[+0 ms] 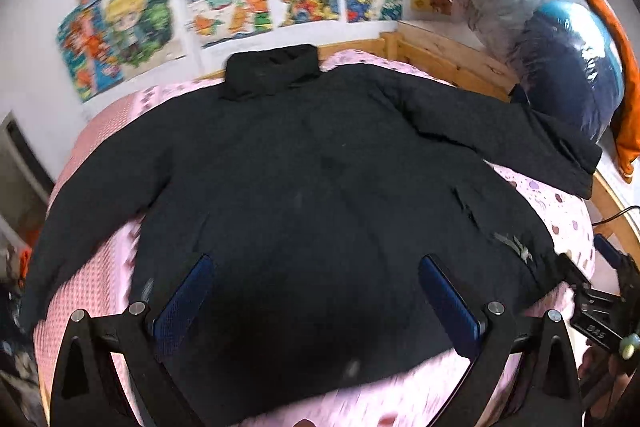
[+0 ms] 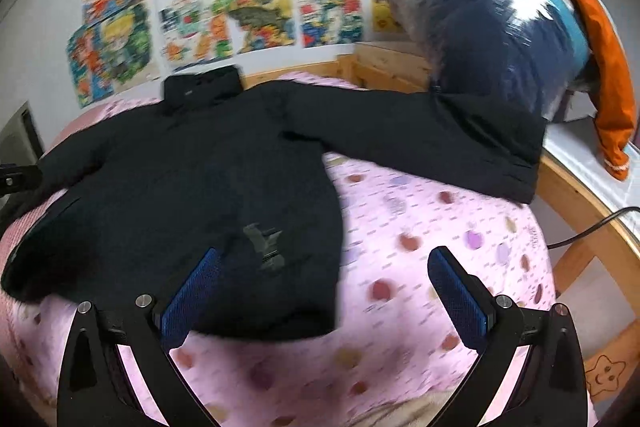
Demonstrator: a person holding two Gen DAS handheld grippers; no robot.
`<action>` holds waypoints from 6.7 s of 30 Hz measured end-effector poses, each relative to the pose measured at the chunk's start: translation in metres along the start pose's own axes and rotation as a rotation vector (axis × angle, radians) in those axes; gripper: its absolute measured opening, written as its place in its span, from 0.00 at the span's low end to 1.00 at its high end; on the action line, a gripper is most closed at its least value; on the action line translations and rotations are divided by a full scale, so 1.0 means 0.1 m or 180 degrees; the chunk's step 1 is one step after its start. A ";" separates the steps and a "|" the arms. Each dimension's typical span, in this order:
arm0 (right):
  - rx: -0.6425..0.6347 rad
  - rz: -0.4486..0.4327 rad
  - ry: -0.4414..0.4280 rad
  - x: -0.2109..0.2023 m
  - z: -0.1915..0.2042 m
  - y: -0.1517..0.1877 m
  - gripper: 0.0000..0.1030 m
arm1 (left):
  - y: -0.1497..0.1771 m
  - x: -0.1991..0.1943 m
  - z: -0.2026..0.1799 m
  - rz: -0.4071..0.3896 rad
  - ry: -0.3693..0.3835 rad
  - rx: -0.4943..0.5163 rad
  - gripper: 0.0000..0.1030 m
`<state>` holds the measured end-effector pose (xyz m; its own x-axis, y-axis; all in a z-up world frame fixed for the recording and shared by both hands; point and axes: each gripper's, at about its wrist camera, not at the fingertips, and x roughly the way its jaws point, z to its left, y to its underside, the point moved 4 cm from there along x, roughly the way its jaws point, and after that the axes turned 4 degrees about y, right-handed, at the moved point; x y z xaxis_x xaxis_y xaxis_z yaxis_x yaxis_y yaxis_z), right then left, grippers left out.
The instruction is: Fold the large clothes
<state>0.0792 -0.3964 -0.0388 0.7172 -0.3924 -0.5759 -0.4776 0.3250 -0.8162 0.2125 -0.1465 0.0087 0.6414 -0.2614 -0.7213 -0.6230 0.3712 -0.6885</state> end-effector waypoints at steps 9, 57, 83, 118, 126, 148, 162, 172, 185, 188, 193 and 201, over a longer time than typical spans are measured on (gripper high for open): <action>0.1122 -0.0198 0.0412 0.59 -1.17 -0.14 0.99 | -0.78 0.92 -0.46 0.0021 0.0116 0.0106 1.00; 0.0074 -0.1352 -0.0327 0.43 0.16 -1.32 0.09 | -1.52 1.24 0.18 -0.0292 0.1596 -0.0518 0.99; -0.1551 0.0179 -0.1302 1.25 2.83 -0.39 0.09 | -0.61 2.22 1.35 0.0414 0.2333 -0.1560 0.67; -0.1200 0.0913 -0.0403 3.45 2.33 -1.16 0.41 | -0.59 2.60 2.81 0.0189 0.0142 -0.1194 0.08; -0.1136 0.0618 -0.0315 3.20 2.35 -1.08 0.56 | -0.54 2.44 2.90 -0.0015 0.0391 -0.1343 0.12; -0.1999 0.0678 -0.1322 1.41 4.37 -0.72 0.79 | 0.84 0.21 3.63 -0.0291 -0.0092 -0.2333 0.89; -0.1955 0.0986 -0.0870 1.84 4.91 -0.23 0.83 | 1.83 0.26 4.50 -0.0578 0.0044 -0.3766 0.74; -0.1718 0.0887 -0.0885 2.03 4.80 -0.02 0.94 | 1.88 0.14 4.63 -0.0731 -0.0300 -0.3561 0.15; -0.0935 0.1296 -0.1561 1.68 4.28 -0.49 0.95 | 0.48 -0.84 3.92 -0.1547 -0.0752 -0.2026 0.09; -0.0976 0.1175 -0.1549 1.48 3.99 -0.62 0.95 | 0.04 -1.00 3.57 -0.1664 -0.0703 -0.1565 0.09; -0.0986 0.0894 -0.1494 1.18 3.36 -0.86 0.95 | -0.68 -1.10 2.86 -0.1693 -0.0649 -0.0760 0.09; -0.0892 0.0702 -0.1196 1.10 2.32 -1.06 0.95 | -1.42 -0.66 1.73 -0.1500 -0.0332 0.0005 0.09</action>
<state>0.3266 -0.2747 -0.0052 0.6924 0.0123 -0.7214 -0.7186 0.1018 -0.6879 0.3359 -0.0280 0.1676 0.8952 -0.3109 -0.3192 -0.2530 0.2351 -0.9385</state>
